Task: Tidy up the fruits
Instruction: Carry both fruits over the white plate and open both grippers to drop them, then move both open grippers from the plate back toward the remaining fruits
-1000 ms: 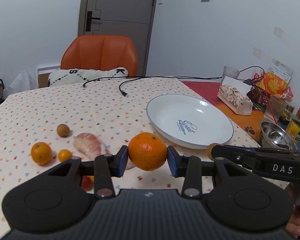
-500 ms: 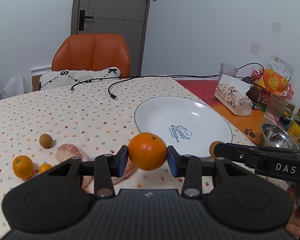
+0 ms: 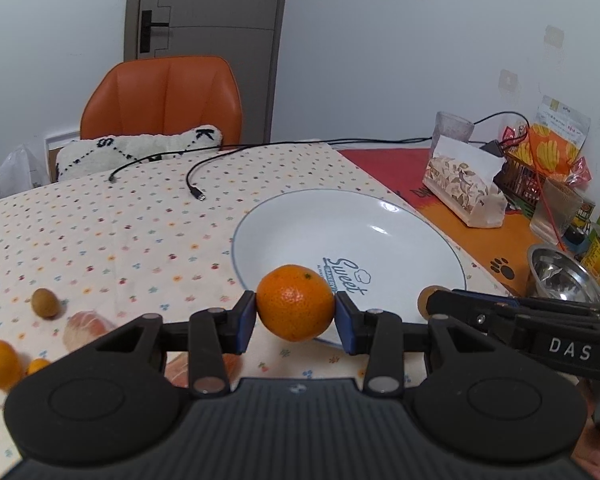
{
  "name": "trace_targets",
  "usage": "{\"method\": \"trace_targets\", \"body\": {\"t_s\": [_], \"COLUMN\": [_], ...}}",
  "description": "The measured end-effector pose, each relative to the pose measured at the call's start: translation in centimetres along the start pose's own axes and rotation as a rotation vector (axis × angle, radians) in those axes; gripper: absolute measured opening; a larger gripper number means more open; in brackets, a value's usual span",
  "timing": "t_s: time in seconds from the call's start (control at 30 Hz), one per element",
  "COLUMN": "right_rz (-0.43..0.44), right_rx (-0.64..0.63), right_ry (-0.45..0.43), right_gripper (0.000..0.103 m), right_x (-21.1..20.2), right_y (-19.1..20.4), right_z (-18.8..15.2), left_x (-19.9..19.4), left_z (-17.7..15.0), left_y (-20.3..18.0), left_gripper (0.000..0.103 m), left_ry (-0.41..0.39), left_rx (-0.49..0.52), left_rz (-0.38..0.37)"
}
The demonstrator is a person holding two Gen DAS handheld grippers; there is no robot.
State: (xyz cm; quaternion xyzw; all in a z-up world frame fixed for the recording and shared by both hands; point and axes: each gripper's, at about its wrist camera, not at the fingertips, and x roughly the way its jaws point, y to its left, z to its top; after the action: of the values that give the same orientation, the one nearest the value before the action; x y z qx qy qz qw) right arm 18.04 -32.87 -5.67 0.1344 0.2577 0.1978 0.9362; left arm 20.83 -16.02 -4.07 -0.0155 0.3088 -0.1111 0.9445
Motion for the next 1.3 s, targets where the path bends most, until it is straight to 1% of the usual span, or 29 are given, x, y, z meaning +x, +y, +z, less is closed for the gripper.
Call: {"method": "trace_targets", "body": {"t_s": [0.23, 0.37, 0.43, 0.6, 0.77, 0.87, 1.13, 1.2, 1.3], "right_rz": [-0.017, -0.023, -0.023, -0.022, -0.019, -0.019, -0.012, -0.009, -0.008], "right_rx": [0.006, 0.011, 0.013, 0.014, 0.015, 0.017, 0.024, 0.026, 0.022], "right_ry": [-0.006, -0.006, -0.008, -0.006, -0.005, -0.006, 0.006, 0.008, 0.01], "right_gripper": [0.023, 0.024, 0.027, 0.028, 0.028, 0.028, 0.03, 0.032, 0.037], "right_x": [0.5, 0.8, 0.9, 0.9, 0.6, 0.3, -0.6, -0.8, -1.2], "right_y": [-1.0, -1.3, -1.4, -1.4, -1.1, -0.9, -0.5, -0.4, -0.1], "right_z": [0.5, 0.6, 0.6, 0.5, 0.1, -0.1, -0.9, -1.1, -1.3], "left_x": [1.8, 1.9, 1.7, 1.0, -0.4, -1.3, -3.8, -4.4, -5.3], "left_z": [0.4, 0.6, 0.6, 0.4, -0.3, -0.8, -2.1, -2.4, -2.8], "left_y": [-0.6, -0.5, -0.4, 0.4, 1.2, 1.9, 3.7, 4.2, 4.8], "left_gripper": [0.041, 0.042, 0.043, 0.045, 0.059, 0.065, 0.068, 0.069, 0.073], "left_ry": [0.019, 0.015, 0.013, 0.019, 0.012, 0.003, -0.004, -0.009, -0.017], "left_rx": [0.004, 0.003, 0.0, -0.018, -0.032, -0.048, -0.087, -0.093, -0.103], "left_rz": [0.007, 0.024, 0.033, 0.05, 0.074, 0.093, 0.13, 0.14, 0.156]}}
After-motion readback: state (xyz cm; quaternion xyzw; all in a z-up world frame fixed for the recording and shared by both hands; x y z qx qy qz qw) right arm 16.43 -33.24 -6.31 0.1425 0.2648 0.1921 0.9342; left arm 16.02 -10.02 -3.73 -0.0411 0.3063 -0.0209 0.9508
